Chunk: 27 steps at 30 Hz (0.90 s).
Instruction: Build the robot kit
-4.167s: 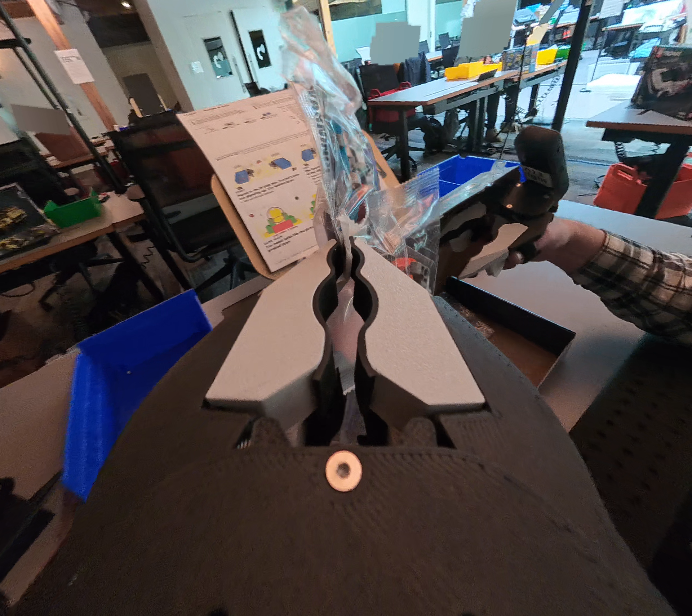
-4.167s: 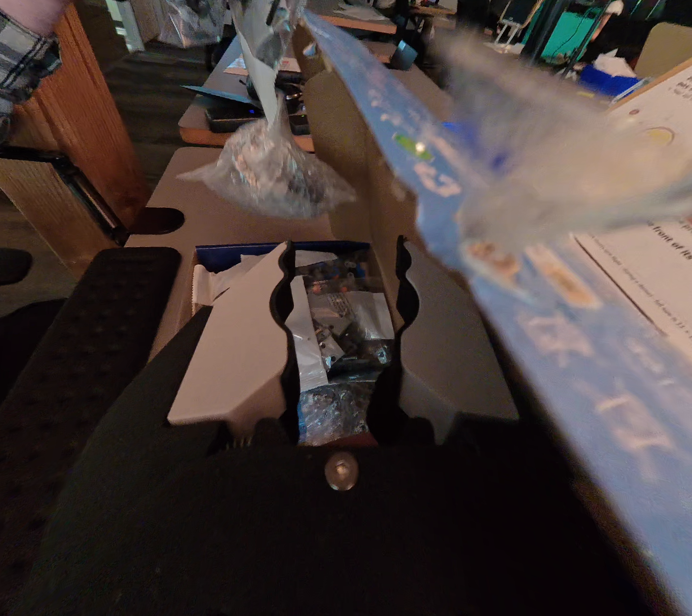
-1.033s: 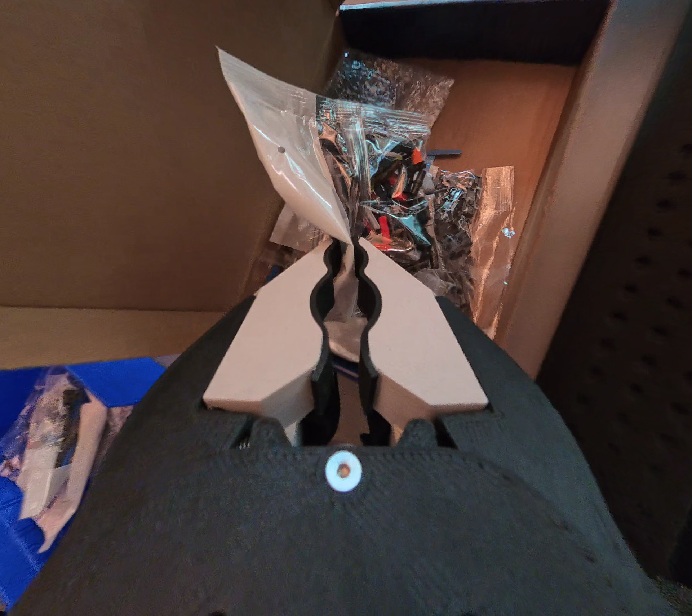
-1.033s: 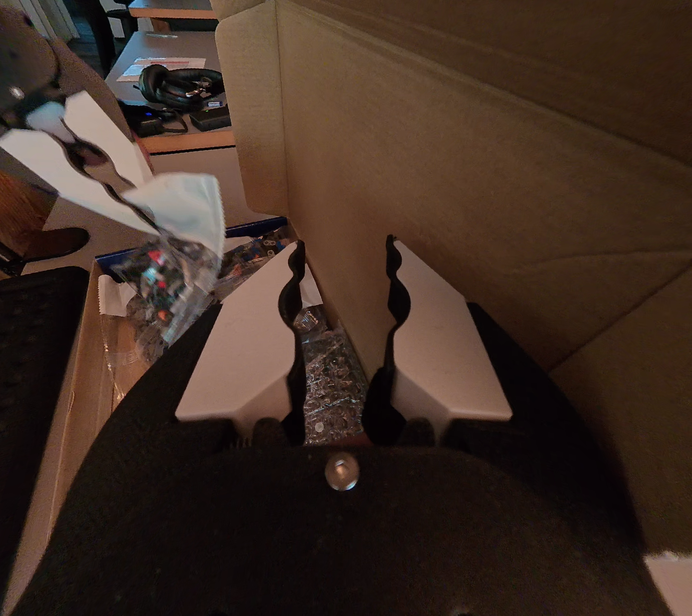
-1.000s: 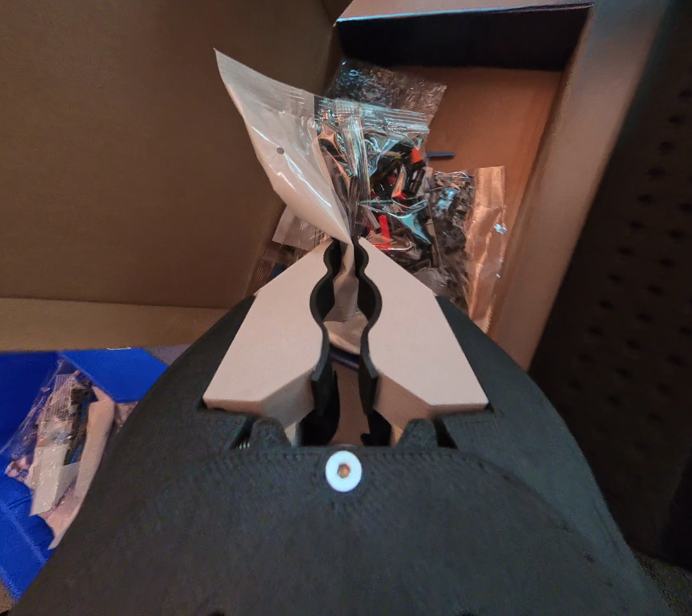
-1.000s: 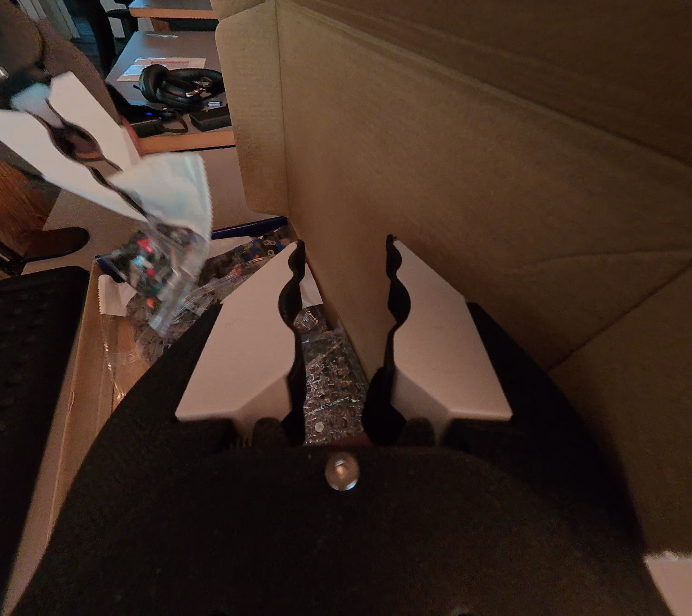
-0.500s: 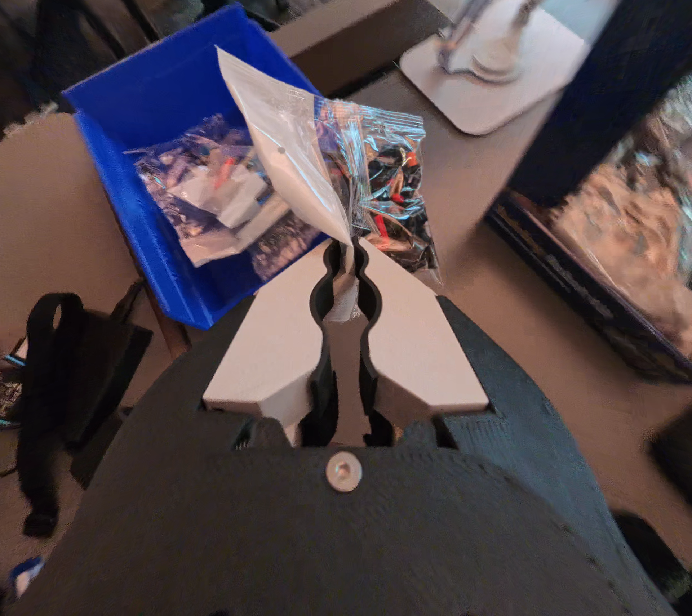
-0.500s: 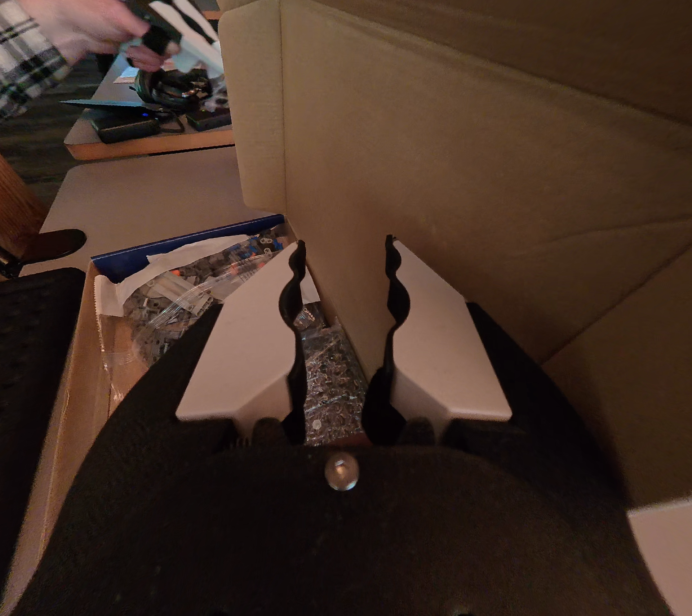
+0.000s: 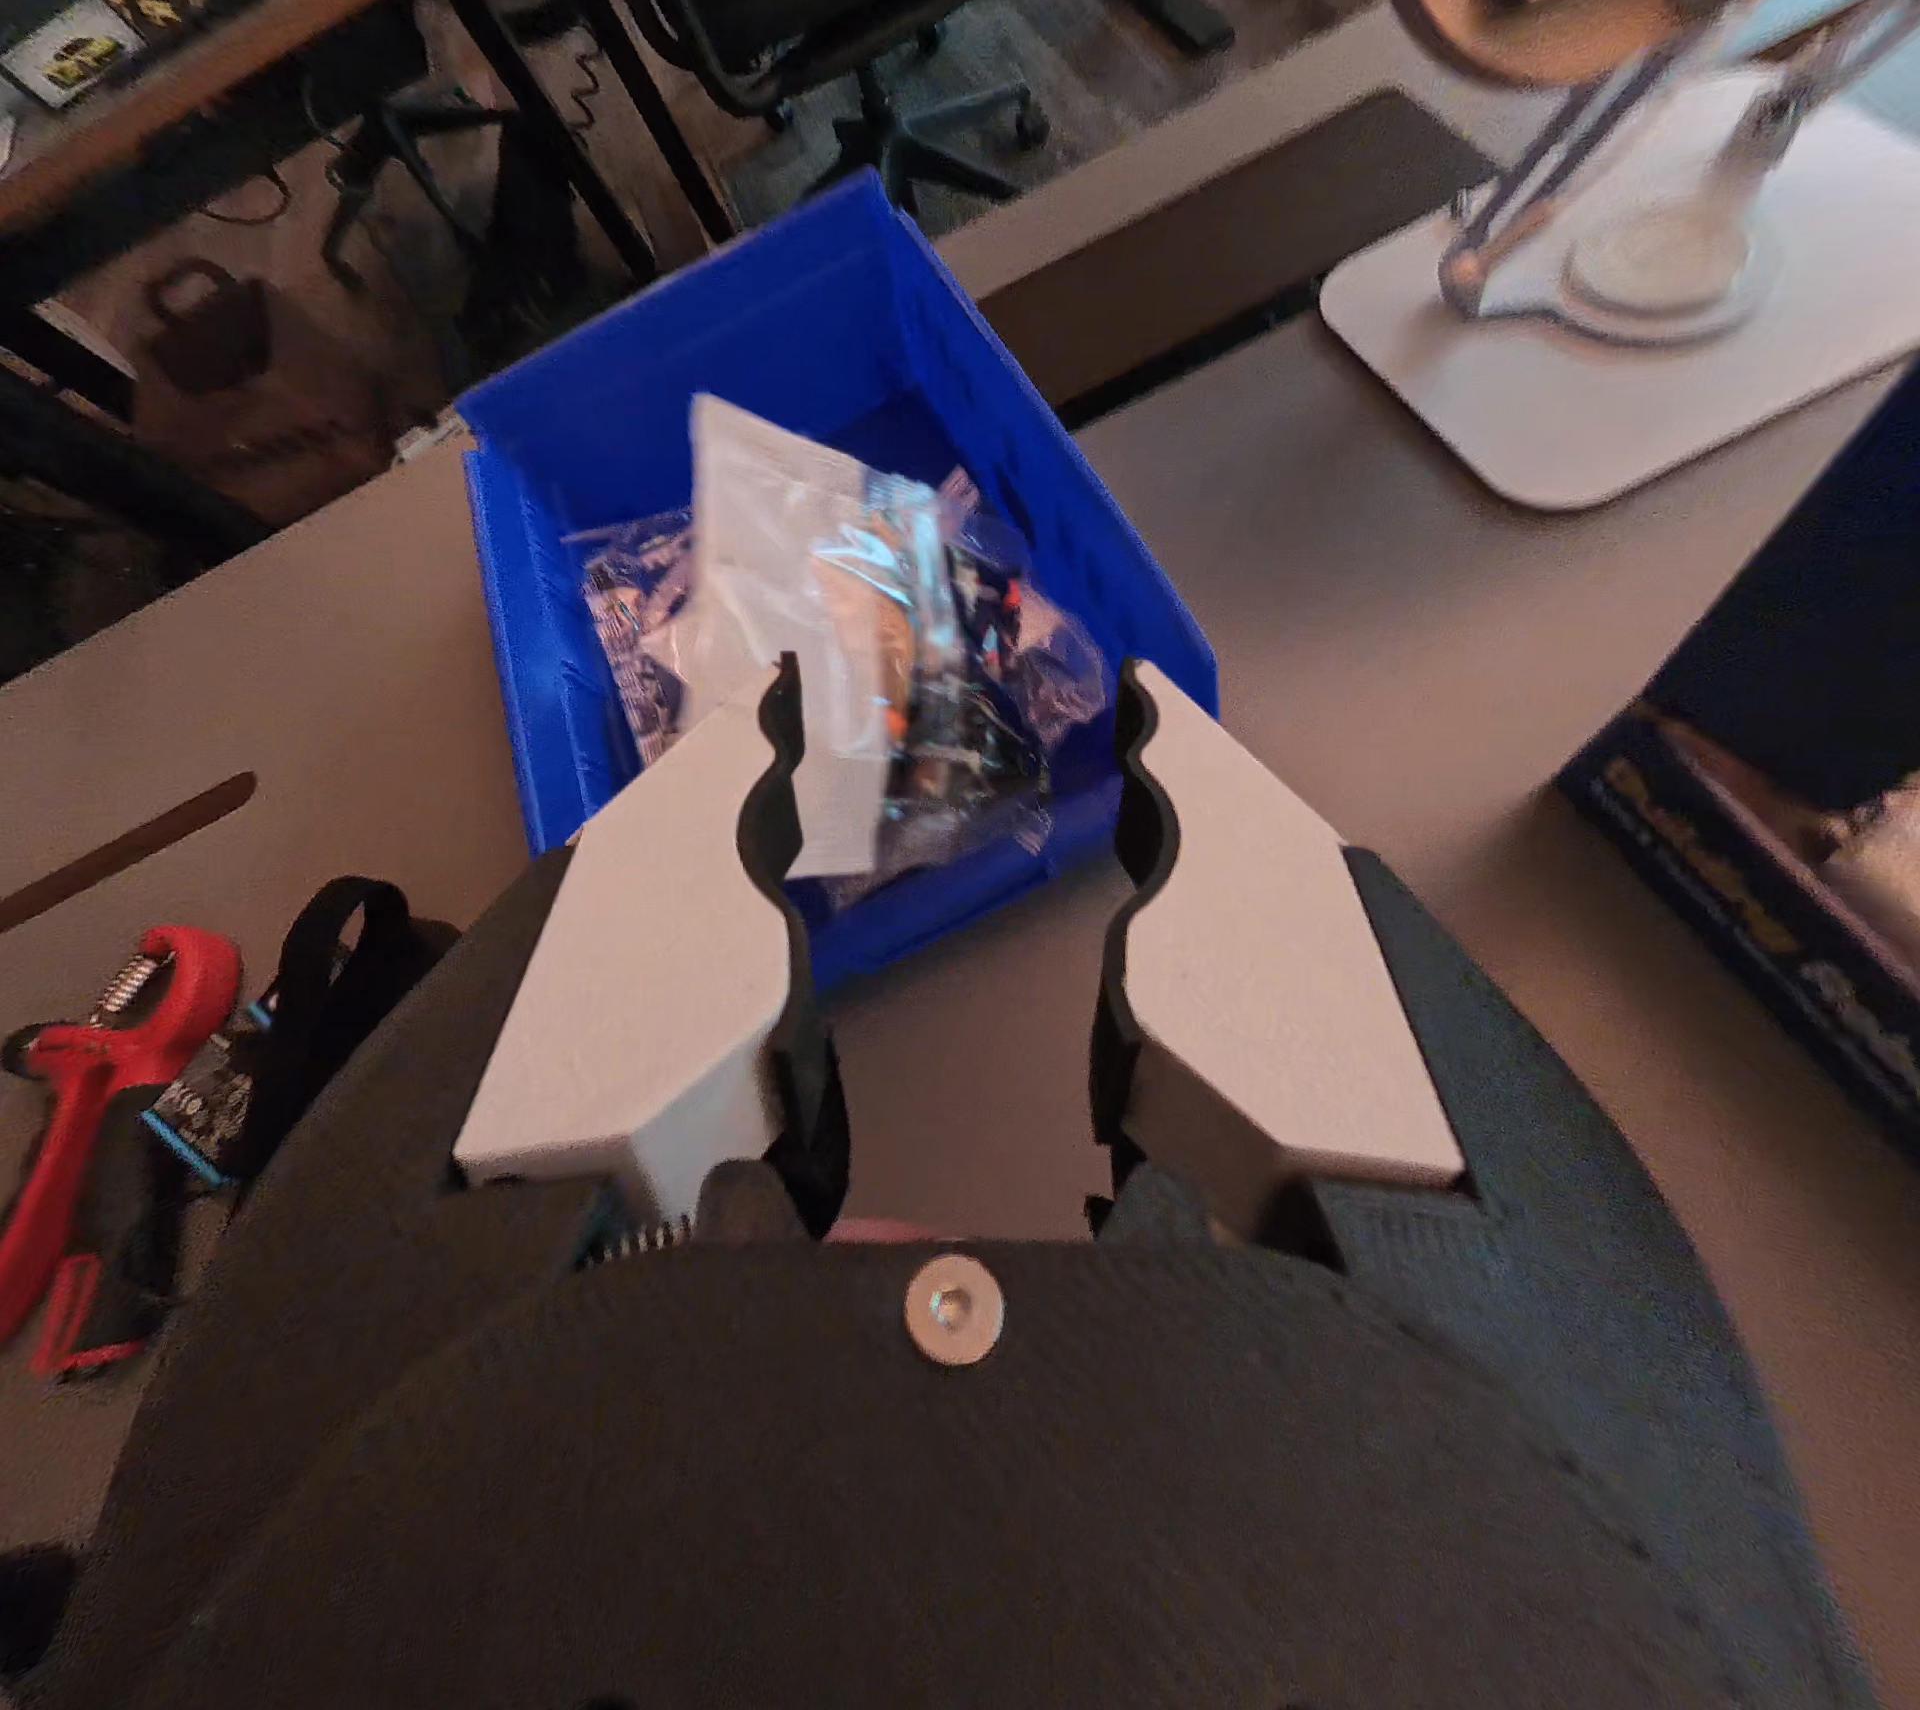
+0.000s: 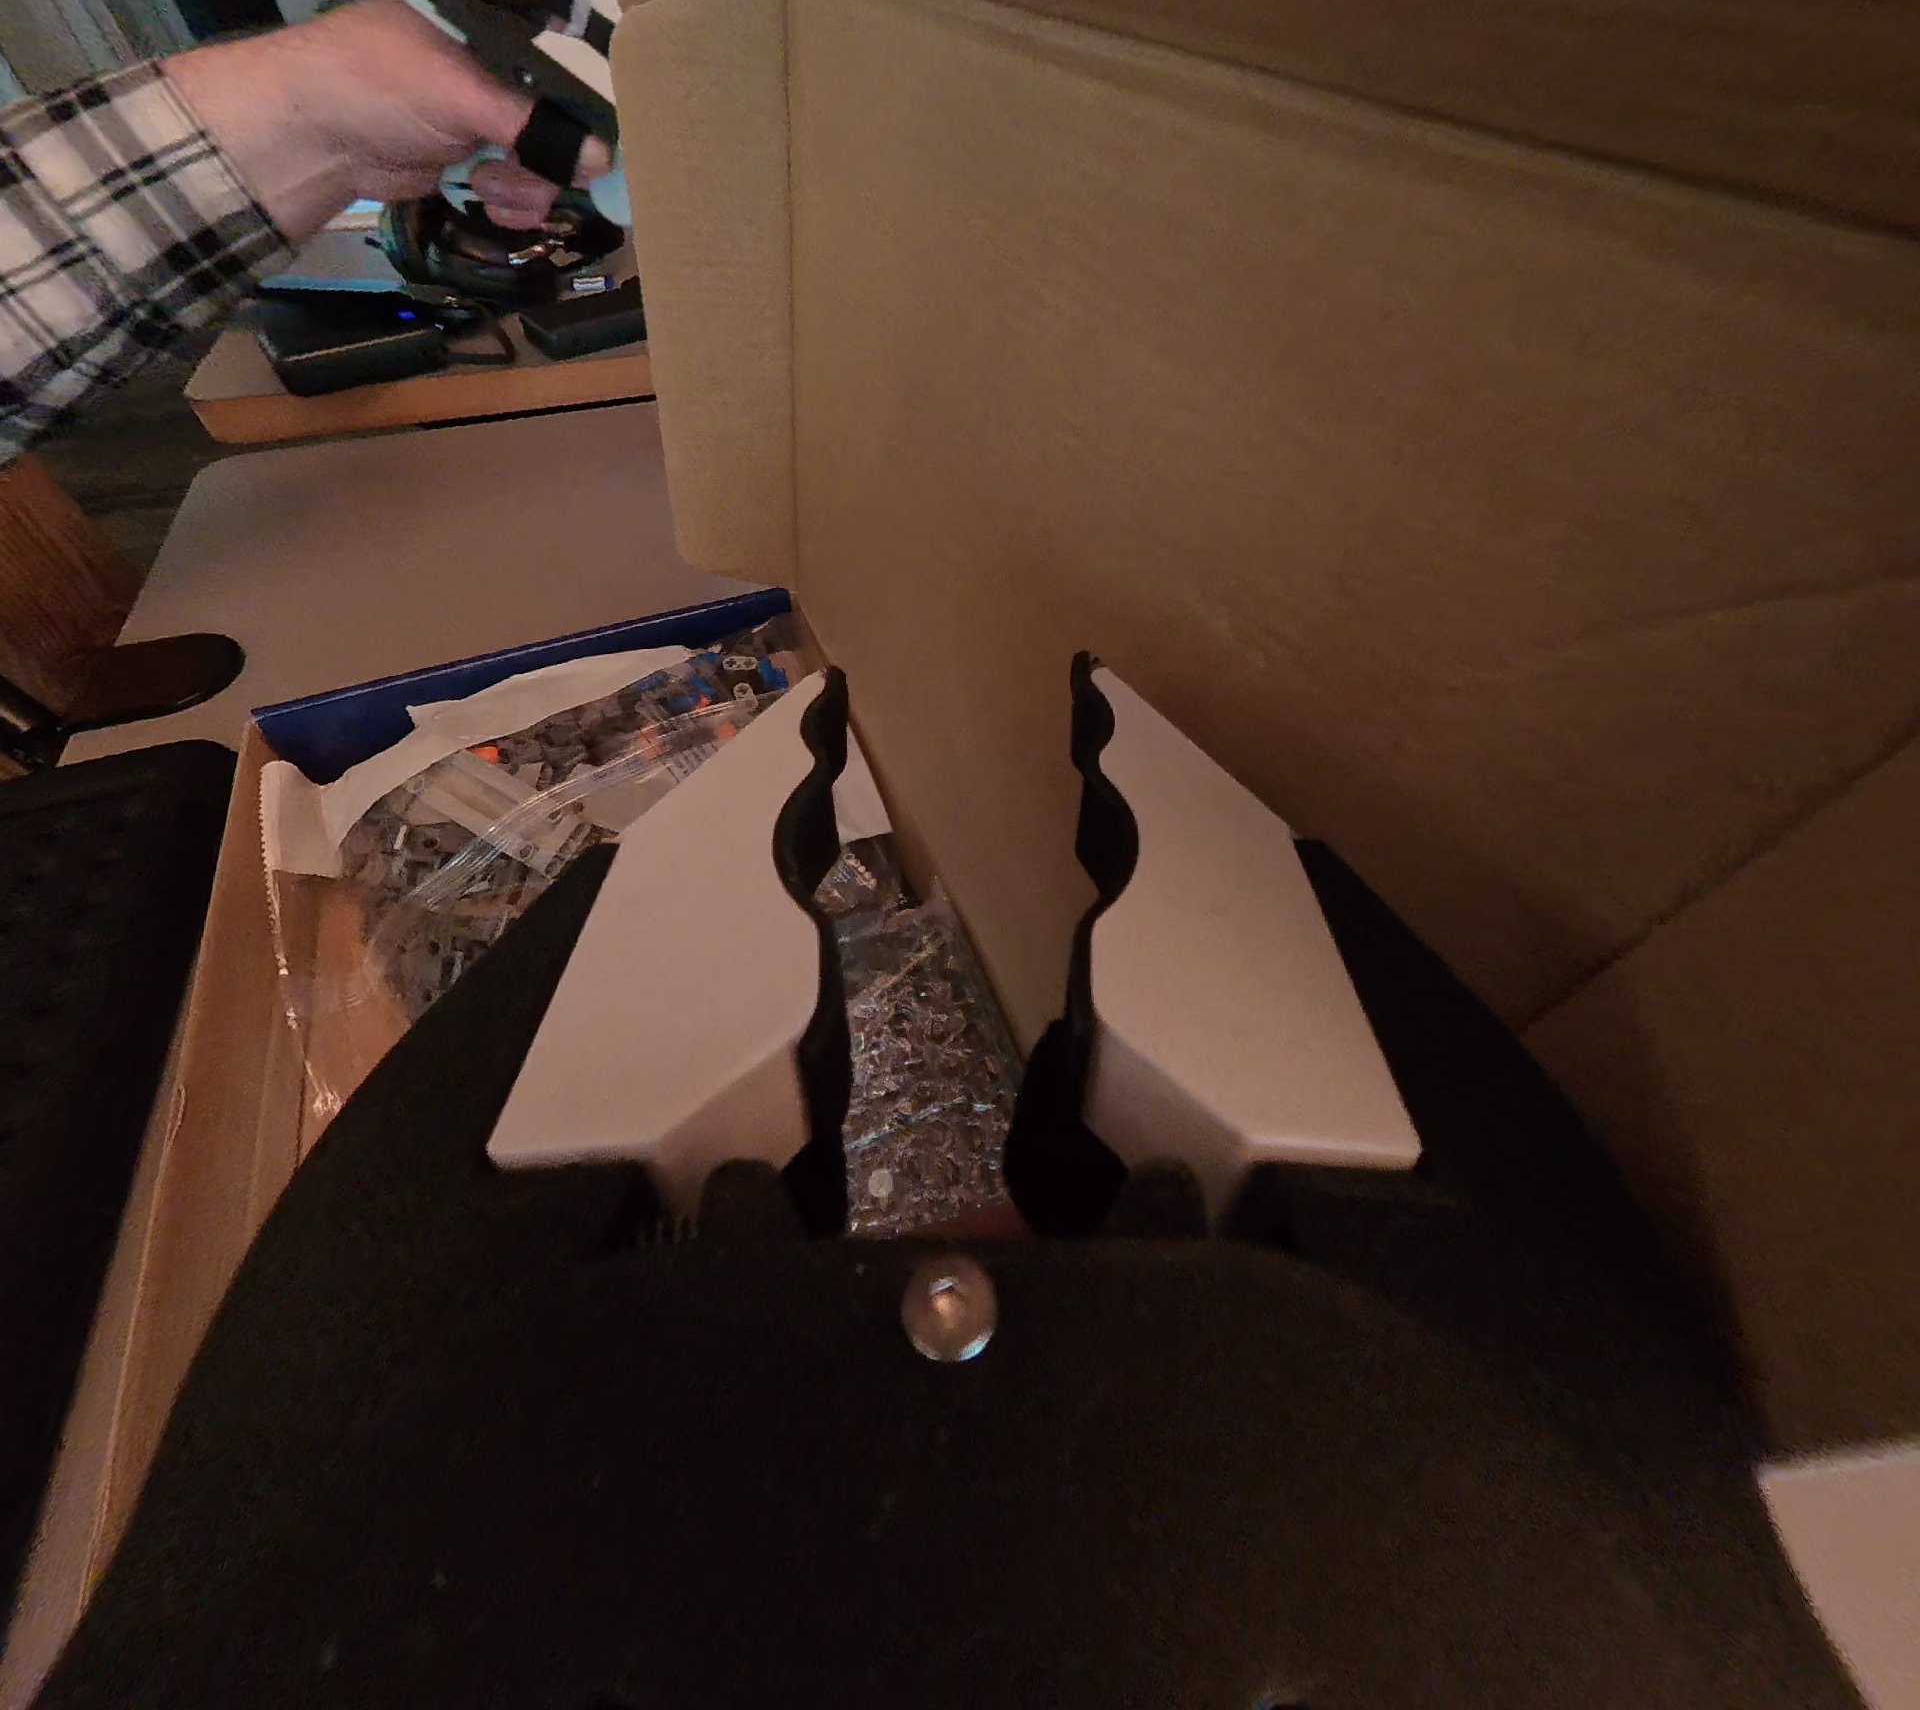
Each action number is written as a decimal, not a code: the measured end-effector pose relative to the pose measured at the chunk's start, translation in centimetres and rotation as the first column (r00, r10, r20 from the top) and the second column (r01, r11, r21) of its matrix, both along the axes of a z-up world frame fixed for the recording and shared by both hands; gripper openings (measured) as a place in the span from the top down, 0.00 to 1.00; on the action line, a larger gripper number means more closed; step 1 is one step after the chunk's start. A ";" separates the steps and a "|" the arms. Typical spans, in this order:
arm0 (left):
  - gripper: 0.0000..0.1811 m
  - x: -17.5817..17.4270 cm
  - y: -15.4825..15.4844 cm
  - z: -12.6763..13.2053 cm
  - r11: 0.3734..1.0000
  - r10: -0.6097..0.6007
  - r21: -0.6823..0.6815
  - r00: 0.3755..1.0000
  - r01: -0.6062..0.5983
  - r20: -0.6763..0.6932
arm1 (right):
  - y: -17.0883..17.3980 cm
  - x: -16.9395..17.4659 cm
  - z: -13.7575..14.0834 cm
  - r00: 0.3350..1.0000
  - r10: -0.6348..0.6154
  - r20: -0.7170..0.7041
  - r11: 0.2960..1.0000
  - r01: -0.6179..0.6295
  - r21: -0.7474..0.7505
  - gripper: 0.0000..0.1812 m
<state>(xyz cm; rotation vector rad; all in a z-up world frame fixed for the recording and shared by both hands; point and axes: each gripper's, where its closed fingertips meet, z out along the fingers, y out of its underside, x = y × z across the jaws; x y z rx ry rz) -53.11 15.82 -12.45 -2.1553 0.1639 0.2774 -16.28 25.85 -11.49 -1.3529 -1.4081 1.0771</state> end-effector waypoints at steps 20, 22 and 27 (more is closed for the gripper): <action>0.49 29.2 -3.5 -14.0 0.632 -0.631 -0.496 0.767 0.596 0.119 | -0.2 -0.1 -0.5 1.000 0.001 0.025 1.000 -0.001 0.003 0.76; 0.52 29.6 -3.1 -13.9 0.659 -0.609 -0.477 0.785 0.581 0.115 | 0.1 0.0 -0.6 1.000 -0.007 0.025 1.000 0.007 0.004 0.75; 0.76 31.6 -4.0 -14.1 0.655 -0.651 -0.472 0.758 0.590 0.044 | 0.4 0.0 -0.6 1.000 -0.009 0.018 1.000 0.009 -0.009 0.76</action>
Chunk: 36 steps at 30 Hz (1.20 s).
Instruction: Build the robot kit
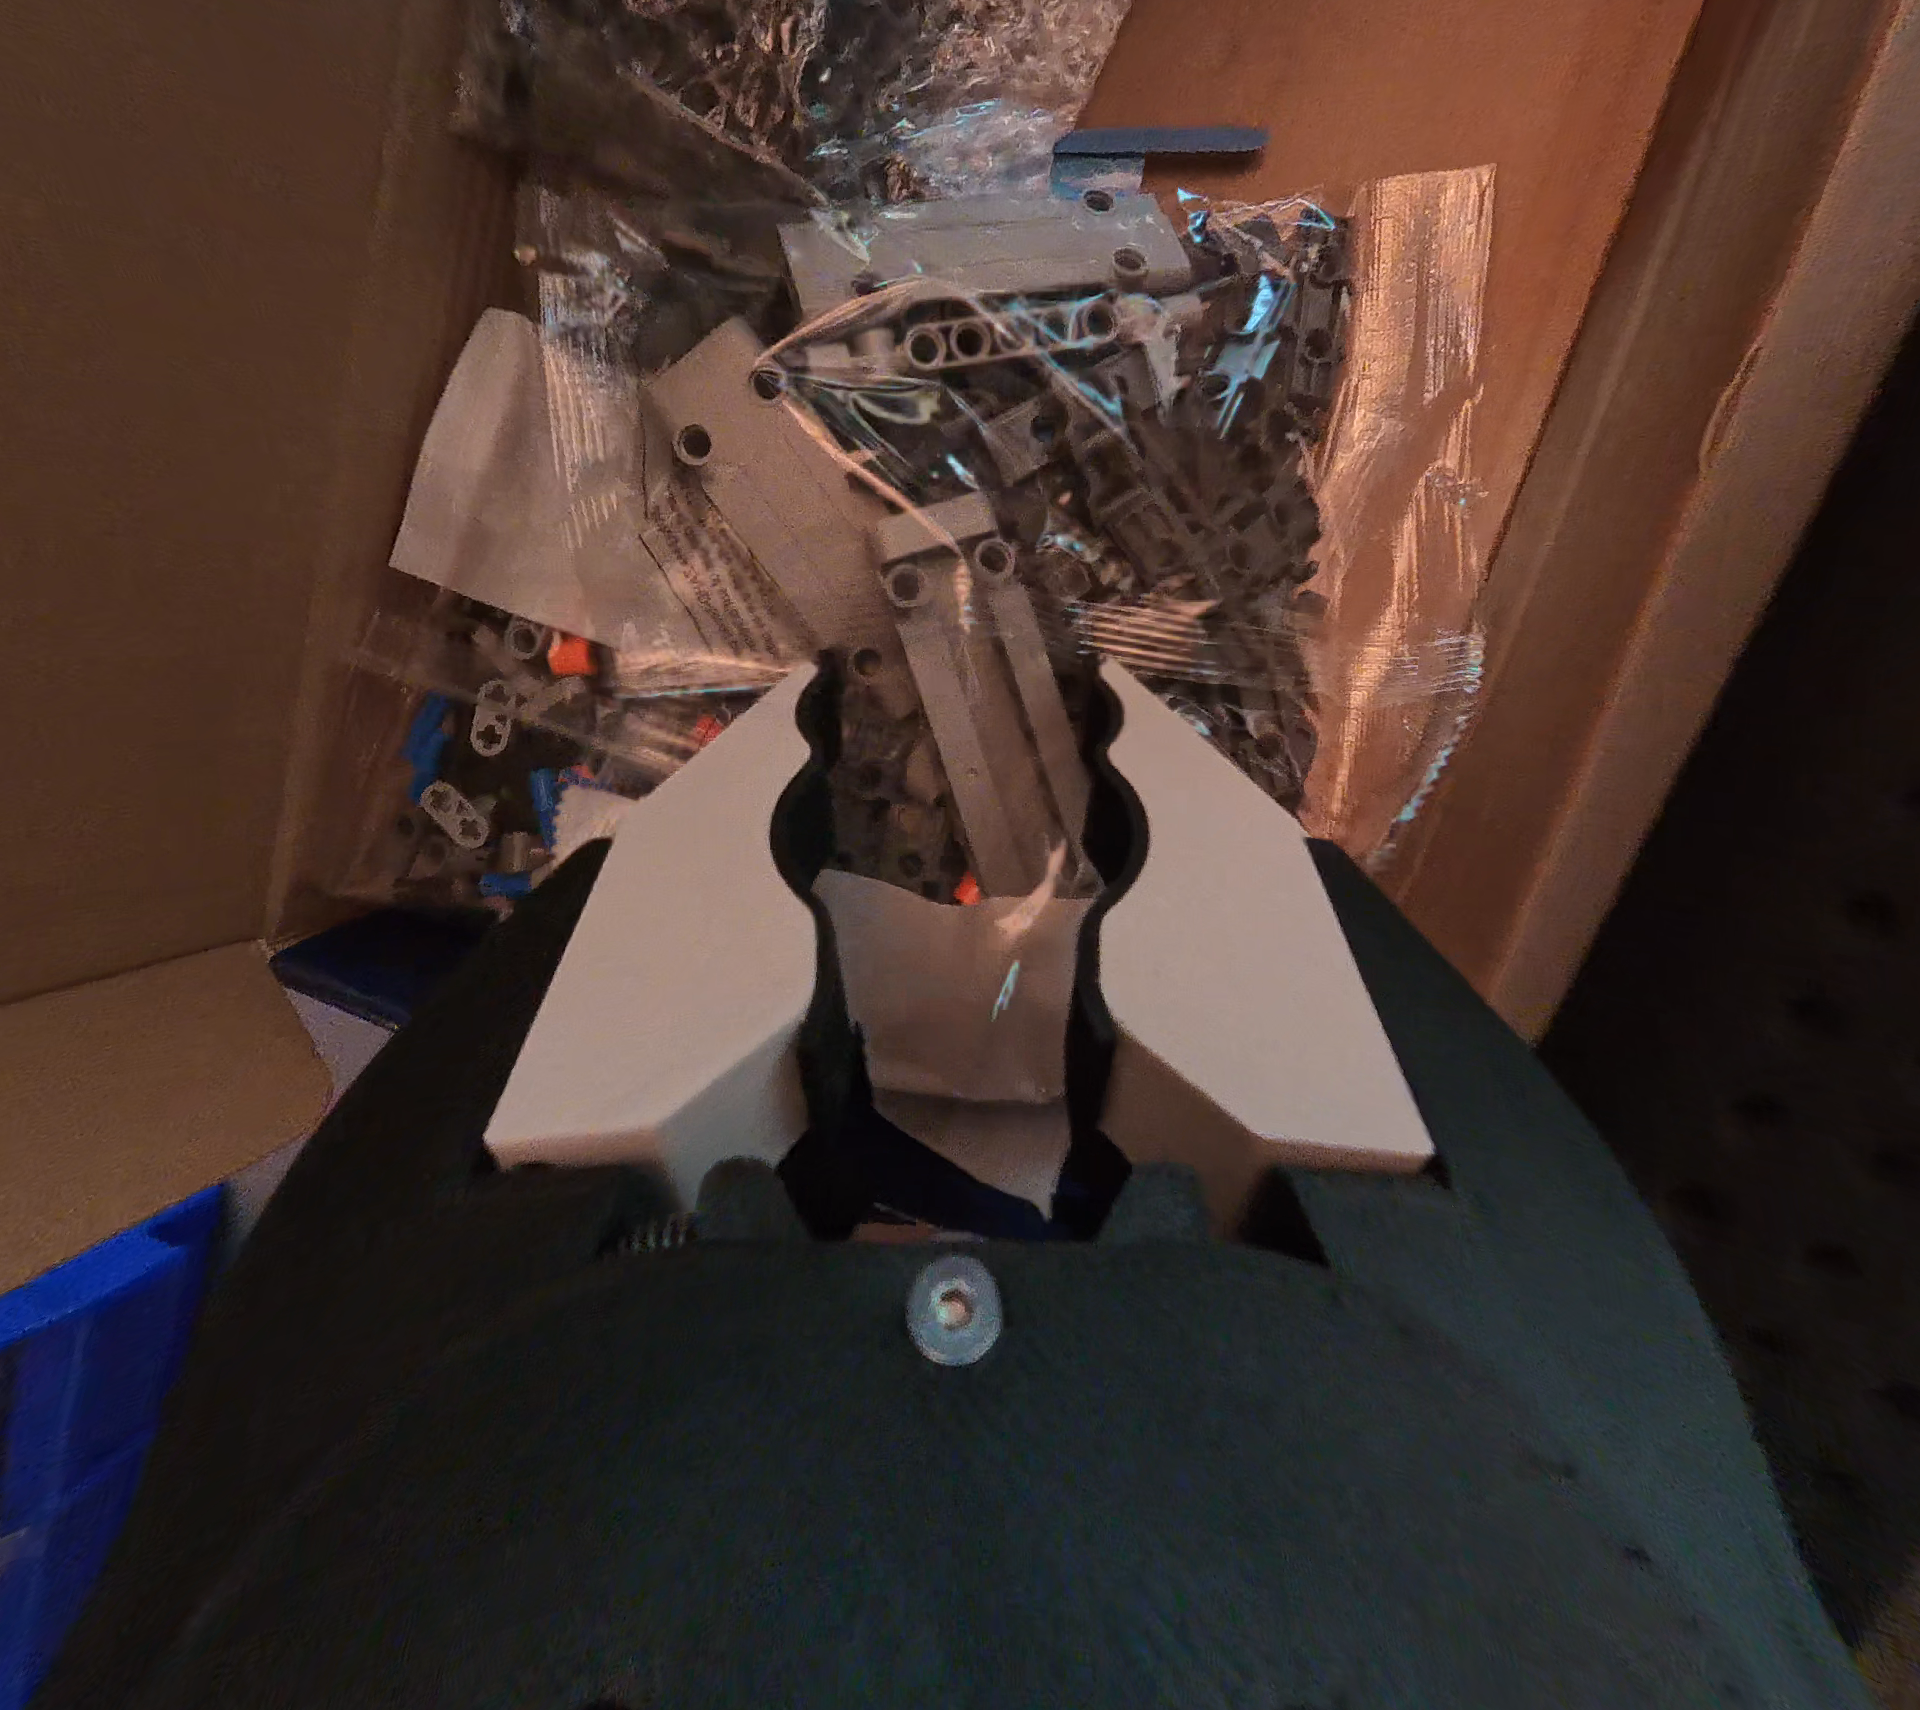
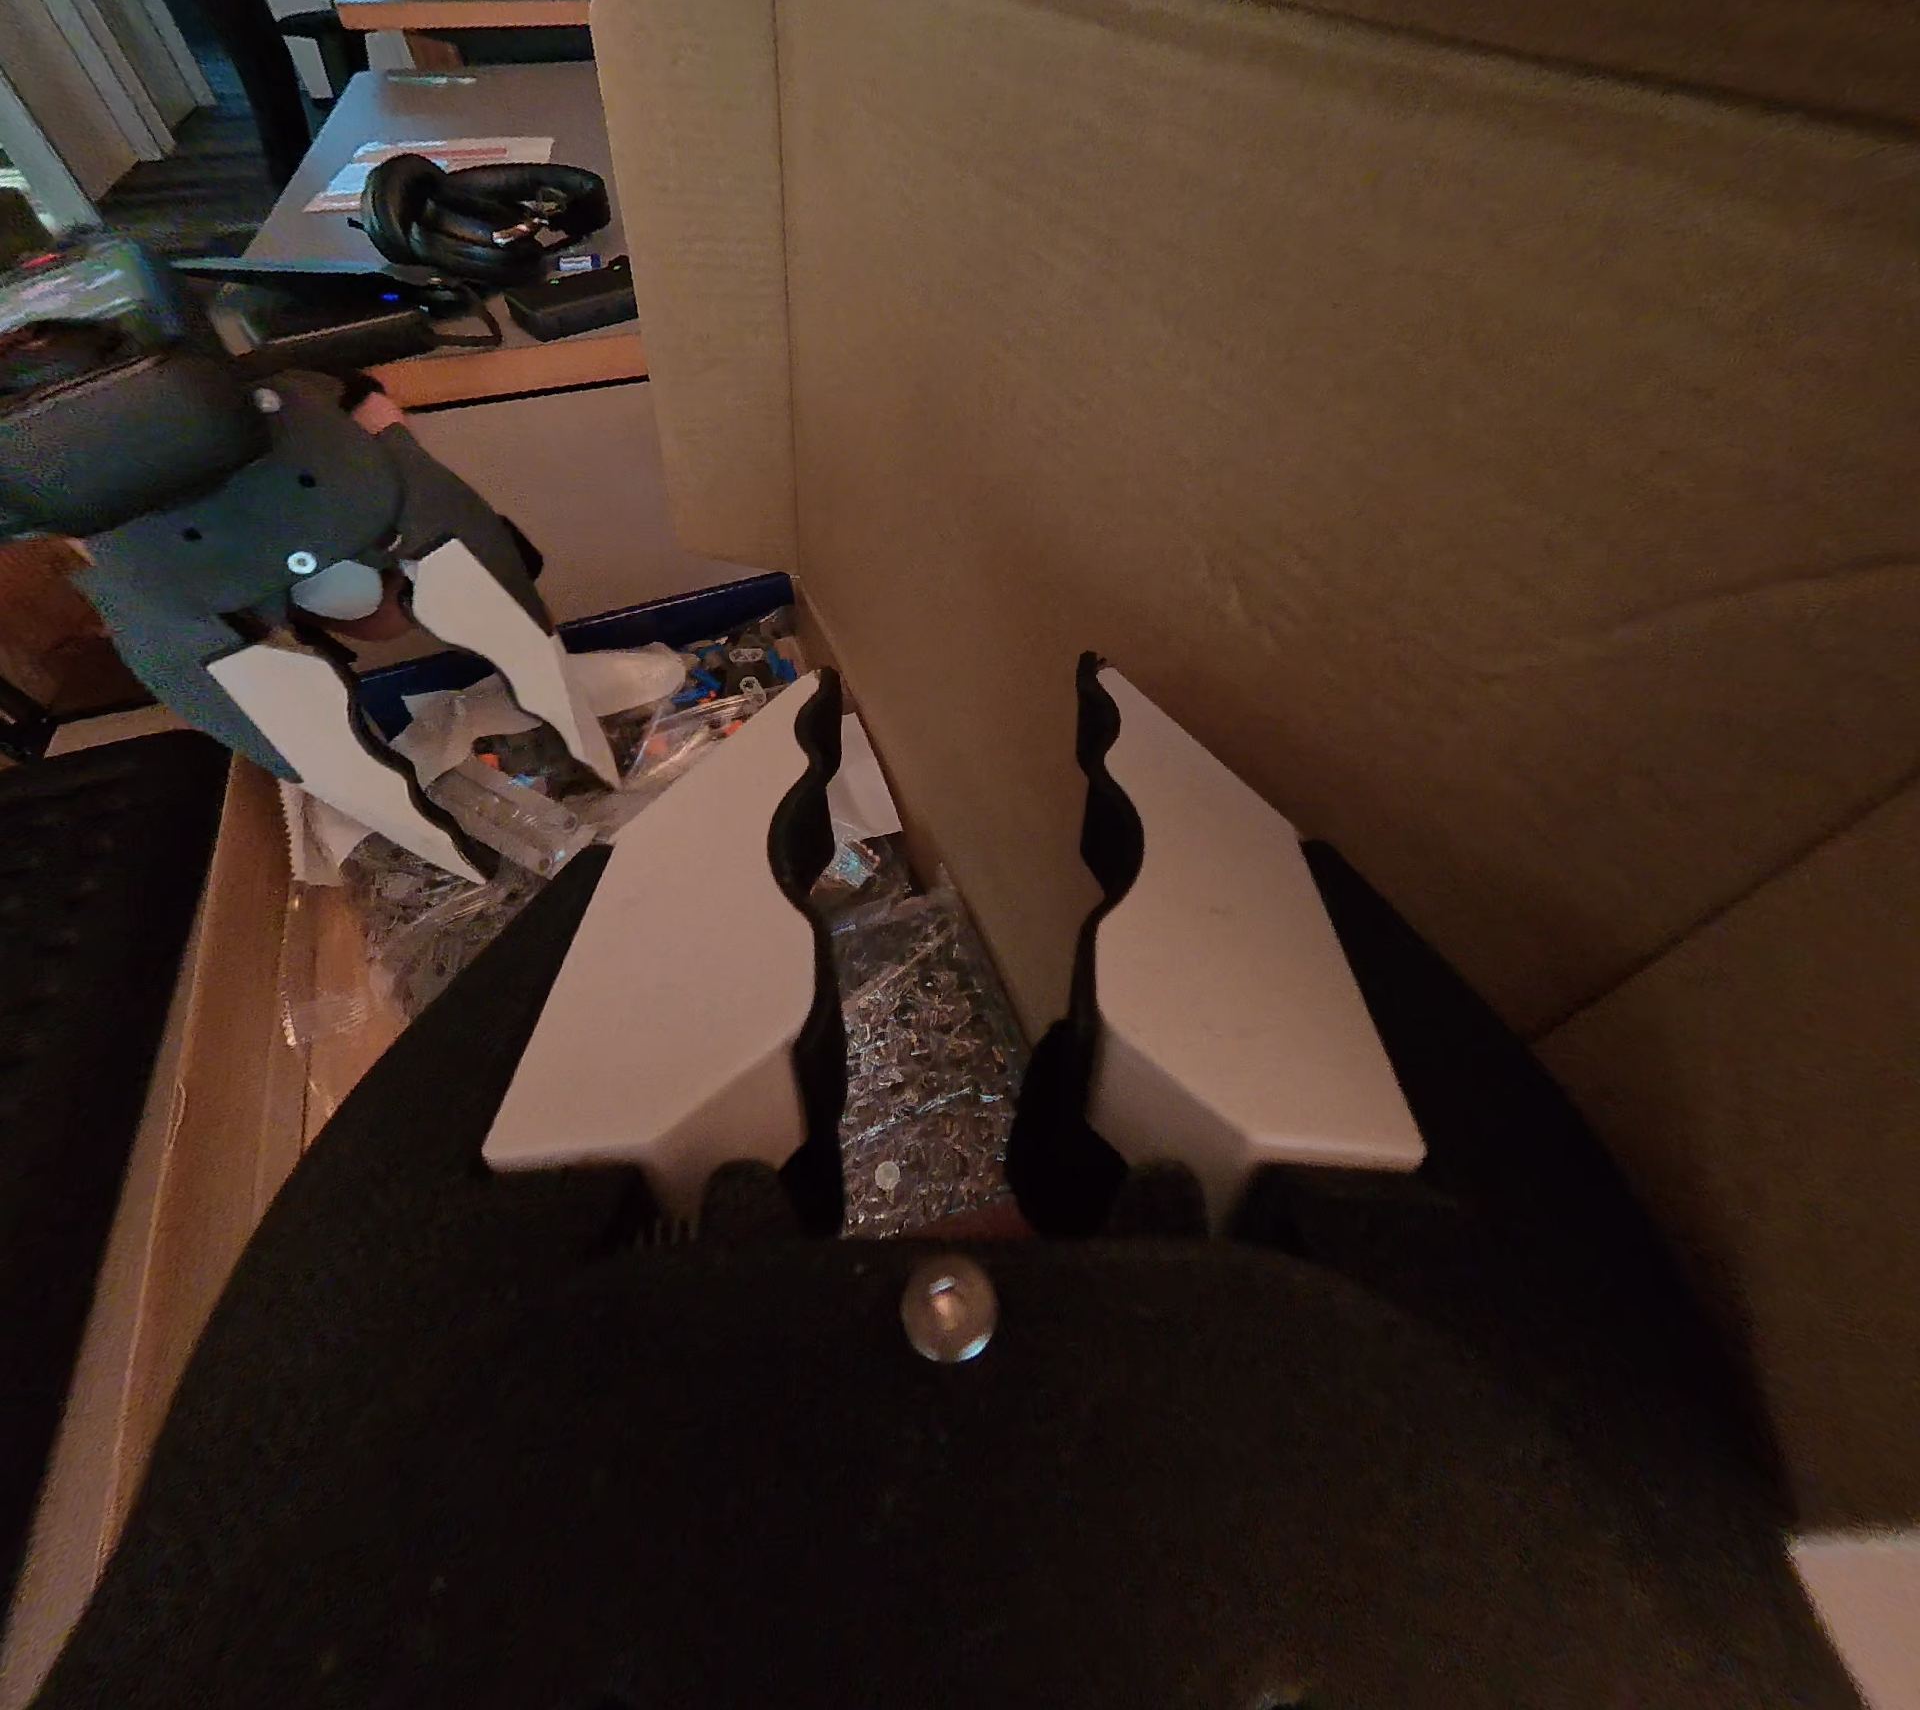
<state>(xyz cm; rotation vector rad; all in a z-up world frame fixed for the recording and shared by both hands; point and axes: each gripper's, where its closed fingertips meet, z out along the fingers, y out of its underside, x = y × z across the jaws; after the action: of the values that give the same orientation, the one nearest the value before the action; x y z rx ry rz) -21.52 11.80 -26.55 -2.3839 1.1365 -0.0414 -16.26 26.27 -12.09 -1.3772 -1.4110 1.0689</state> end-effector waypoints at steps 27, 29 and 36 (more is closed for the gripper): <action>0.87 -15.7 -5.6 17.3 0.880 0.079 0.443 0.971 -0.174 0.223 | 0.2 0.2 -0.1 1.000 0.004 -0.002 1.000 -0.004 -0.011 0.76; 0.87 -20.7 -5.3 18.4 0.827 0.193 0.458 0.930 -0.326 0.314 | 0.4 0.2 -0.2 1.000 0.001 -0.002 1.000 -0.001 -0.016 0.76; 0.87 -34.1 1.7 19.5 0.576 0.473 0.468 0.740 -0.671 0.479 | 0.4 0.0 -0.6 1.000 -0.007 0.013 1.000 0.007 -0.010 0.76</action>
<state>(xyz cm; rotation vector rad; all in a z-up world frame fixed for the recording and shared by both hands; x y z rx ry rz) -55.60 13.46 -7.09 -1.9216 0.1075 0.1629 -16.27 26.65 -12.72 -1.3978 -1.4109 1.0656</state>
